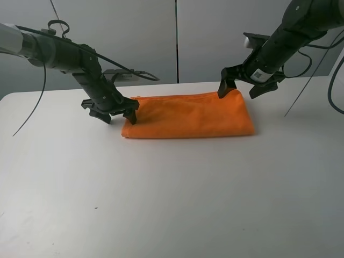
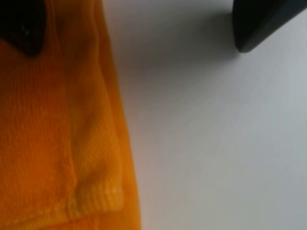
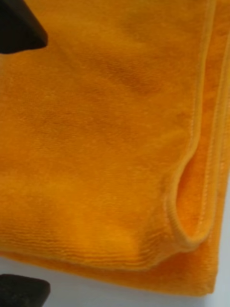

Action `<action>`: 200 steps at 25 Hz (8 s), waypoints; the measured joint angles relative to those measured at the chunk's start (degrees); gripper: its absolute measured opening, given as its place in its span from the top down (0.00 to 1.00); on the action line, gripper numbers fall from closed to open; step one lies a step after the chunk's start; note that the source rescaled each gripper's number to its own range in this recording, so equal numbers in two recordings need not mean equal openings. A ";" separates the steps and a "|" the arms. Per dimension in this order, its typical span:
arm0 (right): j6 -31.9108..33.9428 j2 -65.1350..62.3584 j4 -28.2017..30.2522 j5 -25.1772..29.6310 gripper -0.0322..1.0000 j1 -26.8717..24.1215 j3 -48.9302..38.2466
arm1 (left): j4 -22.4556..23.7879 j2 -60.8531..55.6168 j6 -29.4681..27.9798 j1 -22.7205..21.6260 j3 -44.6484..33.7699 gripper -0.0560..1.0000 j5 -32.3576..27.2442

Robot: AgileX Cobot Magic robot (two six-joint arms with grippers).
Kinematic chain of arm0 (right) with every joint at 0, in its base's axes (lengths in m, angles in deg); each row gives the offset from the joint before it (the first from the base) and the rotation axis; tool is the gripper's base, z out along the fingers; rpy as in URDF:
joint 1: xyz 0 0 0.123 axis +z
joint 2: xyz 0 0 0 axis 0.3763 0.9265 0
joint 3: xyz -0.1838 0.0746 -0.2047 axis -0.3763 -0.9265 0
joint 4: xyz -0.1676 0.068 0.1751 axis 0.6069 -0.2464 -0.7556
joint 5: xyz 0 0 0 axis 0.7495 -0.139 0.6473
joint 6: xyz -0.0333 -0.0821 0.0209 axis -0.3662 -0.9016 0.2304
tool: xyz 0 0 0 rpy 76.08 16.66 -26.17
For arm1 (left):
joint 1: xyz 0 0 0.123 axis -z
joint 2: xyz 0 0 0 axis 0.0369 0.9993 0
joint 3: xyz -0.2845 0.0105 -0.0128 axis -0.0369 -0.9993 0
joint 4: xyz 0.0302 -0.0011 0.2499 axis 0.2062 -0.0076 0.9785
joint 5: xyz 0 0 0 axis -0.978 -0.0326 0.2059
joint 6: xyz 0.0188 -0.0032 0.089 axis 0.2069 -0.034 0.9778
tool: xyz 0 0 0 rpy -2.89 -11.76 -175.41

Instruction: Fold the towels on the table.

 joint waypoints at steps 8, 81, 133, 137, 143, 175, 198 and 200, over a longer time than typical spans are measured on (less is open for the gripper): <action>-1.76 3.41 -6.25 2.41 0.00 -3.44 0.00 | 0.00 0.12 -0.20 0.00 0.32 0.00 -0.87; -17.42 12.80 -20.98 0.48 0.93 -3.41 0.28 | 0.00 0.24 2.66 0.00 0.71 0.00 -4.08; -9.64 10.38 -48.97 8.76 0.93 12.32 5.28 | 0.44 -0.06 3.97 0.00 0.74 0.00 -7.21; -9.64 13.04 -52.72 8.50 0.93 12.68 5.39 | 0.44 -0.06 4.08 0.00 0.74 0.00 -7.21; -10.39 14.80 -58.12 8.50 0.93 12.68 5.47 | 0.66 -0.06 4.08 0.00 0.74 0.00 -7.32; -10.37 17.76 -62.49 3.89 0.93 15.30 5.47 | 9.16 -10.72 4.08 -0.48 0.28 0.00 -9.52; -15.65 10.83 -65.22 8.90 0.00 20.06 5.61 | 9.36 -35.06 2.52 -4.46 0.28 0.00 -18.93; -16.46 9.04 -60.80 9.02 0.00 18.28 5.61 | 9.16 -36.64 2.16 -4.68 0.23 0.00 -20.59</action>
